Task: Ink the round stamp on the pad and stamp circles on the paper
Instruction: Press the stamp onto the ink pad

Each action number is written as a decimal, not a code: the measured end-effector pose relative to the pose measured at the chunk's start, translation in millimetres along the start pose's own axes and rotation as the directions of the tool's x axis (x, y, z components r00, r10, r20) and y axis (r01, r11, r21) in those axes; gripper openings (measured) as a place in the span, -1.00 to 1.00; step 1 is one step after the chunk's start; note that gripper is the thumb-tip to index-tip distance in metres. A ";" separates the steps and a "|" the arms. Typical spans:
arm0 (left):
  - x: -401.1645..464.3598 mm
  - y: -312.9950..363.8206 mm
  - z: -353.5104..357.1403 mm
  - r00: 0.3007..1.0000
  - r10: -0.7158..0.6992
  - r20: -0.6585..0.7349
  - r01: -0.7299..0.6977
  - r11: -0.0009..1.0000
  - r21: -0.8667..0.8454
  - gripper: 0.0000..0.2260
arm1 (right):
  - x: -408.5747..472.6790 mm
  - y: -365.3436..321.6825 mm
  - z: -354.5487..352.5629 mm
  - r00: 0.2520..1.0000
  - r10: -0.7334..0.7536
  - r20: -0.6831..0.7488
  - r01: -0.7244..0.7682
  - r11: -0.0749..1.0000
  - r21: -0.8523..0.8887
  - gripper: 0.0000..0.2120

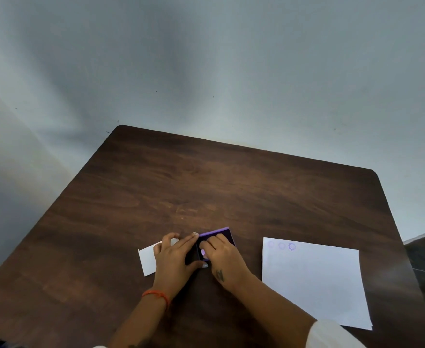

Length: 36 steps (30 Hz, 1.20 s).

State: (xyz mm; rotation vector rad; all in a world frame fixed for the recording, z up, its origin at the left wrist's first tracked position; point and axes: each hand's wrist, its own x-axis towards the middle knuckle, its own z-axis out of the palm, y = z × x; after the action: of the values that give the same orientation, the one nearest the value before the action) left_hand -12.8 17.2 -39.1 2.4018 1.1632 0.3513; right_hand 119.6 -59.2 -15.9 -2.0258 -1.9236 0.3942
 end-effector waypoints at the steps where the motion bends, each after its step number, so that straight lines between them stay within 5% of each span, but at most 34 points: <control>1: 0.4 -0.3 -0.6 1.000 -0.003 0.006 0.003 1.000 0.002 -0.39 | 0.0 0.8 -0.4 1.000 0.001 0.000 -0.001 1.000 0.010 -0.67; 9: 1.4 3.7 -6.0 1.000 -0.019 0.014 0.019 1.000 0.016 -0.39 | 18.5 3.7 -24.9 0.986 0.169 -0.007 -0.165 0.970 0.177 -0.80; 13: 1.6 4.7 -6.3 1.000 -0.023 -0.006 0.023 1.000 0.014 -0.41 | 13.3 1.0 -15.1 0.999 0.040 0.031 -0.042 0.996 0.077 -0.76; 25: 2.1 3.6 -3.8 1.000 -0.022 0.007 0.022 1.000 0.019 -0.42 | 8.8 4.2 -0.2 1.000 -0.008 -0.012 0.008 1.000 0.026 -0.59; 32: -1.5 7.0 -2.1 1.000 -0.019 -0.023 0.020 0.997 0.077 -0.39 | 21.2 8.5 -17.5 0.999 0.039 -0.002 -0.038 0.995 0.097 -0.85; 36: -0.8 6.8 -1.7 1.000 -0.021 -0.008 0.022 0.994 0.104 -0.39 | 27.5 8.5 -19.1 0.998 0.058 0.007 -0.059 0.994 0.093 -0.83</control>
State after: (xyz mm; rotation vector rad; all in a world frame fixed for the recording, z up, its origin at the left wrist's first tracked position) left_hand -9.4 13.4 -34.3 2.4768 1.2375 0.2991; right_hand 136.8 -32.8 -1.5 -2.0265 -1.8169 0.4932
